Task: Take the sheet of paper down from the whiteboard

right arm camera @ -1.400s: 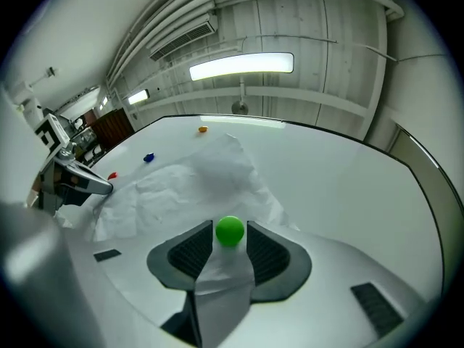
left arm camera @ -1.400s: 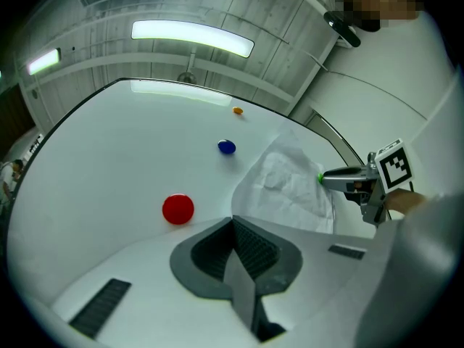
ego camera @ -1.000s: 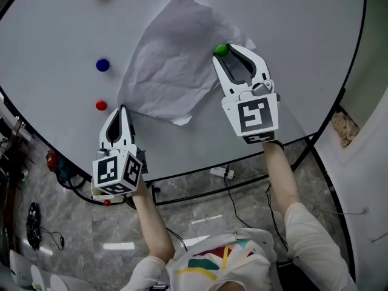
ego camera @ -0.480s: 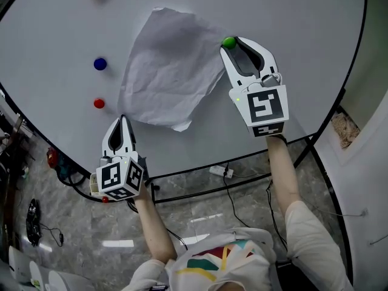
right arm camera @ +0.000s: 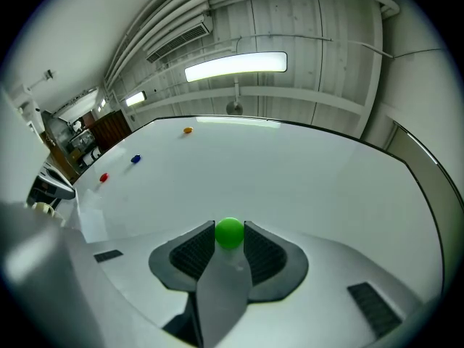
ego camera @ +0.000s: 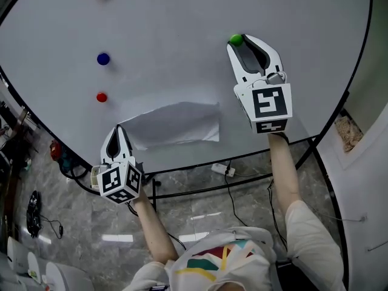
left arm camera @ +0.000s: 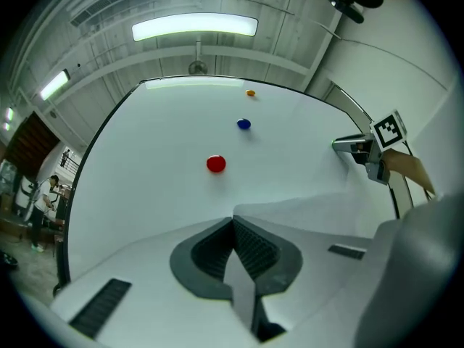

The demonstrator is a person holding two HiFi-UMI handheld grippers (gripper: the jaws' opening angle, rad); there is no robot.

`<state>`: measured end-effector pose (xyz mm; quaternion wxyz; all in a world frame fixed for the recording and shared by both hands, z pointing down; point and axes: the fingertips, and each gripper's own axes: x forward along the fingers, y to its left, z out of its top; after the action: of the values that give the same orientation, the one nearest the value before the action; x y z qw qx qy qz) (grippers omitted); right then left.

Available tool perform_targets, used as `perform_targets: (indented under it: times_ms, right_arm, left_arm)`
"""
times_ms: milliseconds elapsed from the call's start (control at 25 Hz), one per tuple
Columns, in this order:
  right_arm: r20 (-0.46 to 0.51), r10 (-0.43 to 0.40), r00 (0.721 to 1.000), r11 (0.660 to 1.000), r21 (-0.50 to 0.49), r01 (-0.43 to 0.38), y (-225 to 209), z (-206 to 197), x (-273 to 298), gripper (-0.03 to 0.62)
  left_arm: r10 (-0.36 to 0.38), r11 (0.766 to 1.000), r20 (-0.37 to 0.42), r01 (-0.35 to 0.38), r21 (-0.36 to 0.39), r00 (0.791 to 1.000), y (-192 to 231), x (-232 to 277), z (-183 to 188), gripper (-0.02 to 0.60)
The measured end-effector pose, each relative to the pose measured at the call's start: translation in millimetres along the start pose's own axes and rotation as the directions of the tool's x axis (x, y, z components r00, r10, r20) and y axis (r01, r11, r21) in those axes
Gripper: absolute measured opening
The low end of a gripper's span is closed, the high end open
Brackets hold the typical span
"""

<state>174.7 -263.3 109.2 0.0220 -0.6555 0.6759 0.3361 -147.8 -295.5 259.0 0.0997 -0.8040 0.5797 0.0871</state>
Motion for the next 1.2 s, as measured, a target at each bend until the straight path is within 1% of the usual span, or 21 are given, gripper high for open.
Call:
perform_targets:
  times_ms: [240,400,520,600,640,720,840,920,1000,1200]
  right_arm:
    - [0.019,-0.001,1.0,1.0,0.027,0.001,0,-1,2,0.133]
    - [0.061,-0.016,0.998,0.999,0.043,0.014,-2,7,-7,0.141]
    - [0.101,0.013,0.995,0.996,0.084,-0.022,2,15,-29,0.143]
    - [0.126,0.035,0.991,0.989,0.137,-0.053,9,16,-50,0.143]
    - [0.121,0.038,0.992,0.985,0.163,-0.057,14,13,-61,0.143]
    - [0.081,0.04,0.996,0.979,0.195,-0.055,24,-2,-81,0.141]
    - [-0.013,0.065,0.998,0.97,0.235,-0.061,39,-36,-104,0.141]
    - [-0.092,0.081,0.992,0.968,0.245,-0.056,47,-62,-116,0.141]
    - [-0.147,0.086,0.985,0.969,0.244,-0.048,52,-80,-121,0.141]
    - [-0.179,0.08,0.981,0.966,0.256,-0.032,54,-92,-123,0.141]
  left_arm:
    - [-0.045,0.999,0.002,0.045,0.007,0.999,-25,3,4,0.043]
    - [-0.081,0.996,0.015,0.08,0.03,0.997,-44,4,13,0.043]
    - [-0.124,0.99,0.03,0.122,0.073,0.992,-70,4,22,0.043]
    - [-0.161,0.982,0.035,0.157,0.103,0.986,-91,5,25,0.043]
    - [-0.179,0.978,0.033,0.174,0.116,0.983,-101,4,24,0.043]
    - [-0.212,0.969,0.027,0.207,0.134,0.977,-118,1,19,0.043]
    - [-0.253,0.958,0.005,0.249,0.139,0.968,-138,-3,4,0.043]
    - [-0.268,0.954,-0.021,0.269,0.133,0.963,-147,-4,-8,0.043]
    - [-0.278,0.951,-0.041,0.281,0.13,0.96,-153,-3,-15,0.044]
    - [-0.292,0.944,-0.049,0.296,0.145,0.955,-159,2,-17,0.043]
